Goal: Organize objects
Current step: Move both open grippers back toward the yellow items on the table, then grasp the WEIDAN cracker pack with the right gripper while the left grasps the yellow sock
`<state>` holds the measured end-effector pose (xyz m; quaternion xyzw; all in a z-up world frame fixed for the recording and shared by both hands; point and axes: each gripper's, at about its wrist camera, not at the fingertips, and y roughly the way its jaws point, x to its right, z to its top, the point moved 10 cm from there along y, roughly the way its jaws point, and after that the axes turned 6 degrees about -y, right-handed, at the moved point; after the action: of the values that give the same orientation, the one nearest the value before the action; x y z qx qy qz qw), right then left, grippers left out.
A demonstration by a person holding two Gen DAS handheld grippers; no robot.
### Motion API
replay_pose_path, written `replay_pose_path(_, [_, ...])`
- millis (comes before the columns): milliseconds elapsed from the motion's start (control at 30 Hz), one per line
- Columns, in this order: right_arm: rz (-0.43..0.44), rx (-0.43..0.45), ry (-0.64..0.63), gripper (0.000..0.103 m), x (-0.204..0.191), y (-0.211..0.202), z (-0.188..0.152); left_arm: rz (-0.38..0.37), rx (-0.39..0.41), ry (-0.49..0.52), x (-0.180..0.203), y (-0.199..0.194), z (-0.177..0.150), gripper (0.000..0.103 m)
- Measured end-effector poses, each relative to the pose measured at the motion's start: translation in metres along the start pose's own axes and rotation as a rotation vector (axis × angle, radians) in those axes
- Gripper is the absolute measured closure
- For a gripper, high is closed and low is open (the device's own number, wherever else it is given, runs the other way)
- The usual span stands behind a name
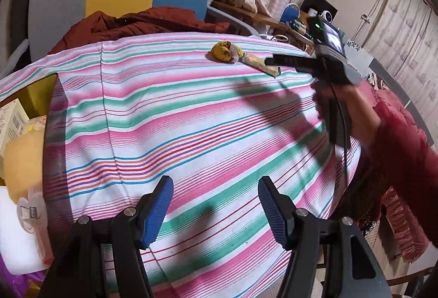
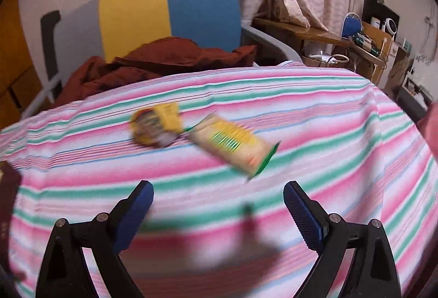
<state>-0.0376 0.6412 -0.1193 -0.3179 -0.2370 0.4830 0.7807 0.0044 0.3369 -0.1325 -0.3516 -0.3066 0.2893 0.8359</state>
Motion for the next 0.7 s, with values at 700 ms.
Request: replay_pose_path(700, [0.105,-0.109,-0.073,0.046,0.011,0.083,0.021,-0.011,-0.027,0.005,0.012,0.043,0.044,0.037])
